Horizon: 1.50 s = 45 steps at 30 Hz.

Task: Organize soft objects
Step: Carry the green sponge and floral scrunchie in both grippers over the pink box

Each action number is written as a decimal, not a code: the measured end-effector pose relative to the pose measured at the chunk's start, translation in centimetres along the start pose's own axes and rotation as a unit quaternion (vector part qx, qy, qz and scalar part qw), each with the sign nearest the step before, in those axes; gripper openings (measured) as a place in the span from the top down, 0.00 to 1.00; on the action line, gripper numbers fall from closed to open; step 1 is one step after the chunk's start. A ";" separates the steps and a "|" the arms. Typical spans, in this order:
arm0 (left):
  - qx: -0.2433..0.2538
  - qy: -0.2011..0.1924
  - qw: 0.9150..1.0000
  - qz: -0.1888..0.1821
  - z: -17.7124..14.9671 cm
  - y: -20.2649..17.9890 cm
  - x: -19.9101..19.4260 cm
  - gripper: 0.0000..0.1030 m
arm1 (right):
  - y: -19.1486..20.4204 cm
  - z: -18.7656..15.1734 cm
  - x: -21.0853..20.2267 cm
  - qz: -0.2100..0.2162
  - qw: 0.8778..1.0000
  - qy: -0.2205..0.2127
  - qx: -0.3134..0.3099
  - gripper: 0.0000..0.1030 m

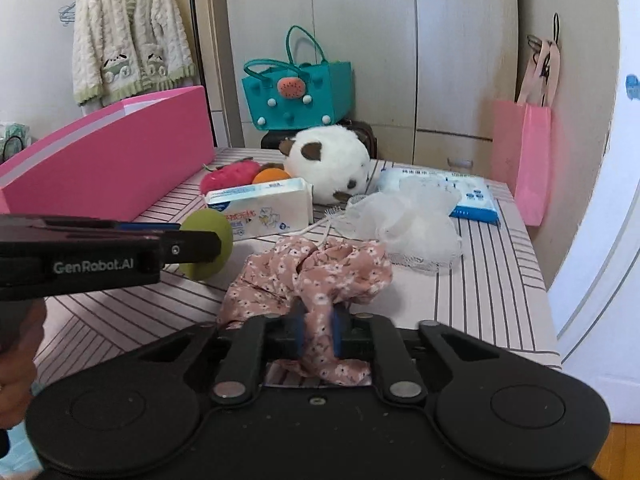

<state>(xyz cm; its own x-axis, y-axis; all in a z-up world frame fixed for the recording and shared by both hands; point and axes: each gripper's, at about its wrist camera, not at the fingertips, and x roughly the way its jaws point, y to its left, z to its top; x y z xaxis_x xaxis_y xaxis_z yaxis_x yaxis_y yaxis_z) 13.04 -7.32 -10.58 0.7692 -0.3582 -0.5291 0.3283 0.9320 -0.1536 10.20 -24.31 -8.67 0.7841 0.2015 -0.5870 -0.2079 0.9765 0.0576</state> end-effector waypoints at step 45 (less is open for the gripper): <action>0.035 0.096 0.992 -0.072 3.1 9.7 -16.4 0.68 | 12.7 7.8 -11.2 0.179 0.981 -0.008 -0.079 0.87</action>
<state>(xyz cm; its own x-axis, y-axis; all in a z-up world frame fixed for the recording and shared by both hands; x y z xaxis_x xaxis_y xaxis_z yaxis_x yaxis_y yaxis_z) 5.29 7.45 -0.81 0.5961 -0.4635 -0.6557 0.4697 0.8636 -0.1834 3.29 -13.55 4.96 0.6531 0.5316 -0.5393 -0.5586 0.8190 0.1308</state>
